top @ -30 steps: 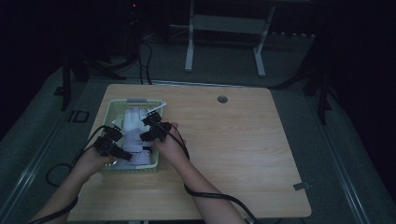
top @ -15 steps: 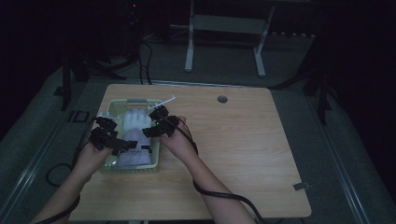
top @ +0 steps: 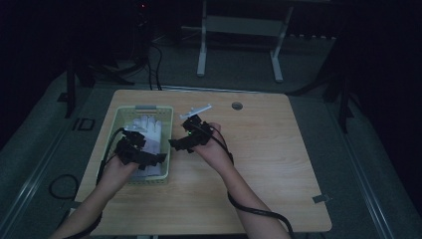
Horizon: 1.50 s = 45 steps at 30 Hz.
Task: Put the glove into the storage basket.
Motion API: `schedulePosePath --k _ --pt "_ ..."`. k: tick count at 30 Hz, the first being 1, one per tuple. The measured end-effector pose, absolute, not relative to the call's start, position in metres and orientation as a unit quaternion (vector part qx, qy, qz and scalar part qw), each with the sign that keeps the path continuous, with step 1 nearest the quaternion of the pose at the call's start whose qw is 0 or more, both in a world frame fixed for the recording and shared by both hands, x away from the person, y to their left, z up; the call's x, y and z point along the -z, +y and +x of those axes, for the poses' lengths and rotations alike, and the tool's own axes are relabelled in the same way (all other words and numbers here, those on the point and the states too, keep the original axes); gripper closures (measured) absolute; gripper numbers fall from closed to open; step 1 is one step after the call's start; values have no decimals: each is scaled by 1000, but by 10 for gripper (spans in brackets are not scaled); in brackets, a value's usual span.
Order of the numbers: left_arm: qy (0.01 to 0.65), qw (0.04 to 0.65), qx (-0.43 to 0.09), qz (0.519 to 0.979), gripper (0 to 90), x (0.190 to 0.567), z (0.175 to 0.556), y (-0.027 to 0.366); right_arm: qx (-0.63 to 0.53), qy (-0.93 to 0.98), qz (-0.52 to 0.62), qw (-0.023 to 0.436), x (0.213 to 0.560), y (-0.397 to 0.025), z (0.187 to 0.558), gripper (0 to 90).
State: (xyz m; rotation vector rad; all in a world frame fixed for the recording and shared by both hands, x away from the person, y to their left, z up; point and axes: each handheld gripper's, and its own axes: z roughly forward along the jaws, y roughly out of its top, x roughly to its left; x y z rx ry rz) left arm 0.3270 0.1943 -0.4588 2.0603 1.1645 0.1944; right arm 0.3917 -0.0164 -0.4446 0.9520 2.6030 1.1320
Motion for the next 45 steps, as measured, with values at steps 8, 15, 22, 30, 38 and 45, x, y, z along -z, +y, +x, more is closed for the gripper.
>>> schedulePosePath --k 8,15,22,30,38,45 --pt "436 398 -79 804 3 451 326 161 -374 862 330 90 447 -66 392 141" --pt "383 411 -83 823 3 444 322 121 -368 857 346 102 453 -110 388 142" --pt "350 417 -66 836 3 447 319 90 -368 857 346 101 464 -135 382 142" --pt "320 421 -47 847 3 462 313 62 -375 852 357 85 481 -170 373 145" --pt "299 423 -33 855 3 478 308 40 -383 848 357 89 500 -192 363 146" --pt "284 417 -32 863 3 496 305 29 -373 851 362 73 519 -211 356 146"
